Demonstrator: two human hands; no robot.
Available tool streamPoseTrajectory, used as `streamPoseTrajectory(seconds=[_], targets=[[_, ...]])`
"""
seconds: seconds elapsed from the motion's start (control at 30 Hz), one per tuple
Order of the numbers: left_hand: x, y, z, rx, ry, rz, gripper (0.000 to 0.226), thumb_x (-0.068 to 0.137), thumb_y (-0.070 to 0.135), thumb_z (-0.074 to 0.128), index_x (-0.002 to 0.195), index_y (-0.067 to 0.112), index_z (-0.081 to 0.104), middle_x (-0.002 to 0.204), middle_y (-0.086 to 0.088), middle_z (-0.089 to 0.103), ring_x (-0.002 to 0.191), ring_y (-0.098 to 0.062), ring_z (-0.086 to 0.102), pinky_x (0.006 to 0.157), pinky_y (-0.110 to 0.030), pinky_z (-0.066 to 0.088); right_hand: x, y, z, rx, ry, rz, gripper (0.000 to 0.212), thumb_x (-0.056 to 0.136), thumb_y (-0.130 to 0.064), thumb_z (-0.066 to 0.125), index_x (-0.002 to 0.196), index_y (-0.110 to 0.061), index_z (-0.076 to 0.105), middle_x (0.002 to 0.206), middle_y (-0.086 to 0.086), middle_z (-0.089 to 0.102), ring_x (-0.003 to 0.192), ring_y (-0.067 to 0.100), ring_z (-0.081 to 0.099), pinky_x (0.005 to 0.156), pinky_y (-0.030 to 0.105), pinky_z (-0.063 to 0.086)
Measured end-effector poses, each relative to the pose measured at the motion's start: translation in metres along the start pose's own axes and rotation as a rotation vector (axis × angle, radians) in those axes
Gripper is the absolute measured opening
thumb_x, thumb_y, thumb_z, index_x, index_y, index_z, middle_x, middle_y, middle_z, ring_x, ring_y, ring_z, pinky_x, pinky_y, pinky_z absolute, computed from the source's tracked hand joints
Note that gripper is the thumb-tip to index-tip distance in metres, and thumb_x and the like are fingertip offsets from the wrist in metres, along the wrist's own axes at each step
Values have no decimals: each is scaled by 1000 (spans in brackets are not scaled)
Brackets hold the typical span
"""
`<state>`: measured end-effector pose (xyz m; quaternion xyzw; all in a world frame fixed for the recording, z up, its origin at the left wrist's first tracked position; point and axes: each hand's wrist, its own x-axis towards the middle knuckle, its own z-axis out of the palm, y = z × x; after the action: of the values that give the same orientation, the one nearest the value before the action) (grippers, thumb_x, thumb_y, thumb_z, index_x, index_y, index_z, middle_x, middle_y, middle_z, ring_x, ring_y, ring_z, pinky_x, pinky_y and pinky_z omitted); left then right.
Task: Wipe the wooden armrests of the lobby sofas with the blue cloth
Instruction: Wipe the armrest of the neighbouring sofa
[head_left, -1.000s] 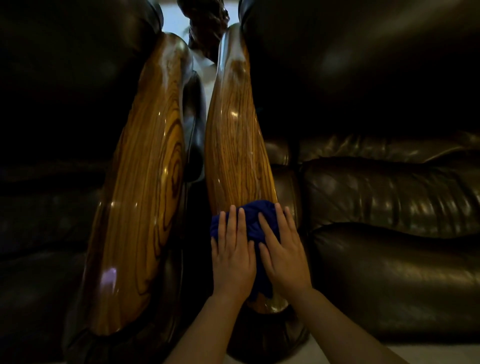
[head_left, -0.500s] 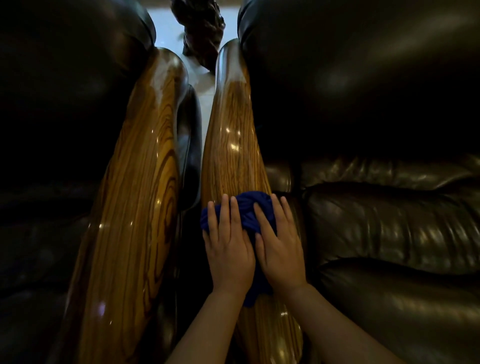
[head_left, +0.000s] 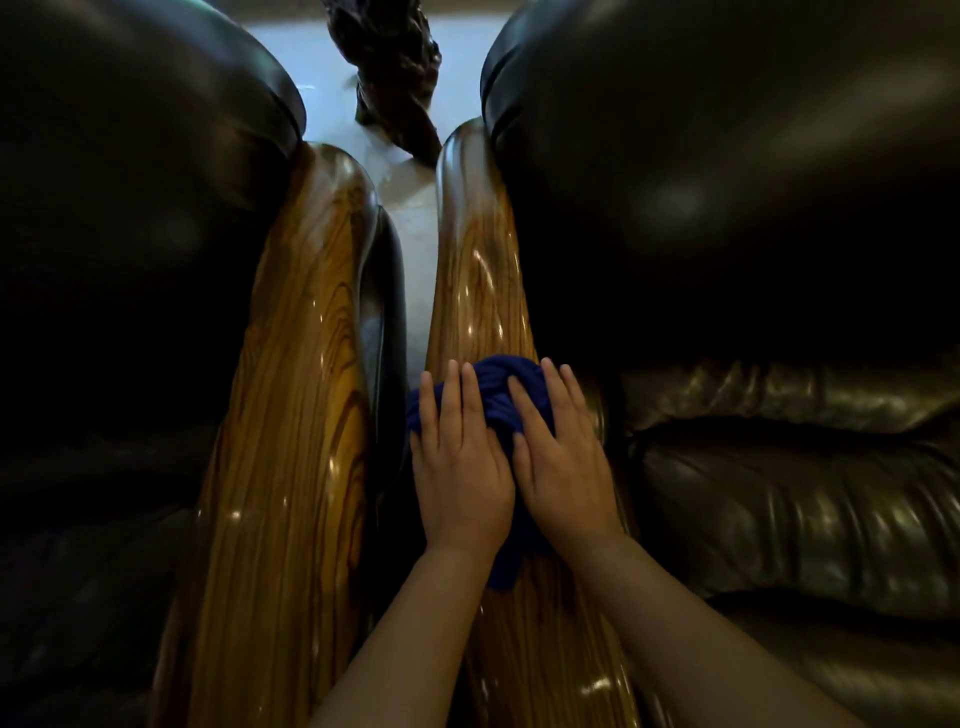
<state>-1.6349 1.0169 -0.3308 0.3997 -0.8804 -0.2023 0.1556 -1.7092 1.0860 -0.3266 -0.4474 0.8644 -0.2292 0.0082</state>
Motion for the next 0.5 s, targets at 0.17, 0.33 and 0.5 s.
streamPoseTrajectory(seconds=[0.17,0.33,0.5], targets=[[30,-1,-1,-13,-9,8,57,89,33,14,142,23,-5,152,4,0,142,-17,-6,109,-51,29,30,-2,0,-4,-1,31,50,91,-32,27,139,-17,36,151,14,28,140,25,16,106,36,20],[67,0,-2,-22,-17,-11,57,92,30,20,141,27,-8,155,2,4,141,-12,-10,112,-44,23,66,0,6,26,2,47,49,92,-31,30,139,-18,35,151,13,27,141,25,14,105,37,29],[126,-1,2,-52,-10,-36,57,90,33,14,143,25,-4,156,2,6,141,-11,-7,115,-40,16,124,6,15,66,16,42,47,95,-25,41,141,-20,32,153,12,22,142,23,8,109,37,26]])
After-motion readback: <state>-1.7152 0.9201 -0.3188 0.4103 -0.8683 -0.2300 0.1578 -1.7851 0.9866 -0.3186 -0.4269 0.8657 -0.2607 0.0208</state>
